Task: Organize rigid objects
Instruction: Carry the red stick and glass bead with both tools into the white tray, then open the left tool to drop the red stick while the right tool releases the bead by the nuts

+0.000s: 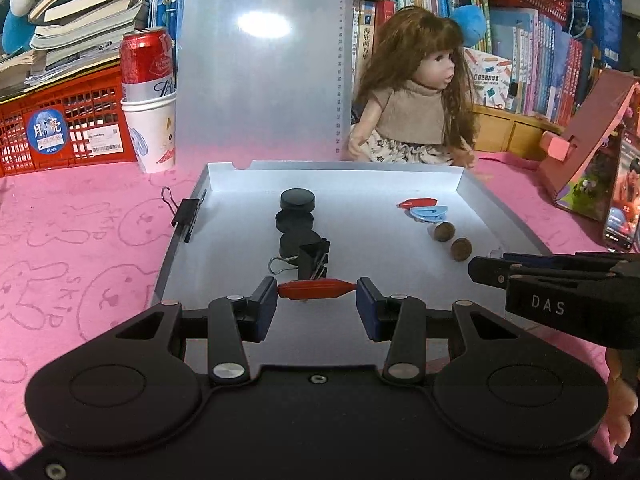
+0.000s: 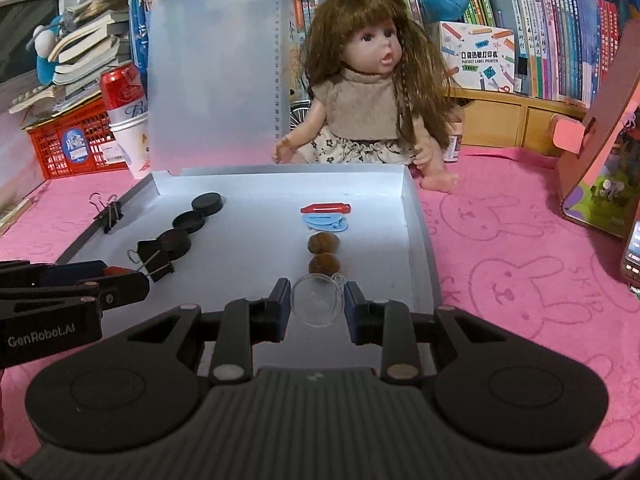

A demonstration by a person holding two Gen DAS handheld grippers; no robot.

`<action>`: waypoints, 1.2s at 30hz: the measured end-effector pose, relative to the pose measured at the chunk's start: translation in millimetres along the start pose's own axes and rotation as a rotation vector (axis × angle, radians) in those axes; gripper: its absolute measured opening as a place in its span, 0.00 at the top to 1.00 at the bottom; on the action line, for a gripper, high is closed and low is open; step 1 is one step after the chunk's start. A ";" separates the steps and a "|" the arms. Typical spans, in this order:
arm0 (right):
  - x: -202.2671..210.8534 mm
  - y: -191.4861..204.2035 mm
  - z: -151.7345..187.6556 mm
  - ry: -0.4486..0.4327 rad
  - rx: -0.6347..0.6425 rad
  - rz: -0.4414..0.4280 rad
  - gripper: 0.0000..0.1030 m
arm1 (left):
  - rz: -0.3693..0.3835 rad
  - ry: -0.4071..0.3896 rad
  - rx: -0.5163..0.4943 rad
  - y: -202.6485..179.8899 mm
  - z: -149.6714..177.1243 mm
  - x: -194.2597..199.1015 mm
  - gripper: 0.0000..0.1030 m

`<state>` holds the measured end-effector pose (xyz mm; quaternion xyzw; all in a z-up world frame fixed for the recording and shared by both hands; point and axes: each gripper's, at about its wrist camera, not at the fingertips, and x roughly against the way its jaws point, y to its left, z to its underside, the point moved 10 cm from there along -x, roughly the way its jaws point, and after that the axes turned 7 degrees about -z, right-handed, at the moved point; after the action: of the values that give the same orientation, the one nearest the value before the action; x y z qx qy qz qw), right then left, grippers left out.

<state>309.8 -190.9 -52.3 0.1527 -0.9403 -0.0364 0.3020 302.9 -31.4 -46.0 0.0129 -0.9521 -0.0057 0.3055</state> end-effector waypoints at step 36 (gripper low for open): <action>-14.6 -1.8 4.5 0.022 0.009 0.015 0.67 | -0.033 0.016 -0.034 -1.9 7.8 -21.5 0.60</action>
<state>318.9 -188.1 -64.4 0.1476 -0.9381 -0.0281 0.3121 315.9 -32.6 -64.9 0.0232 -0.9490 -0.0270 0.3133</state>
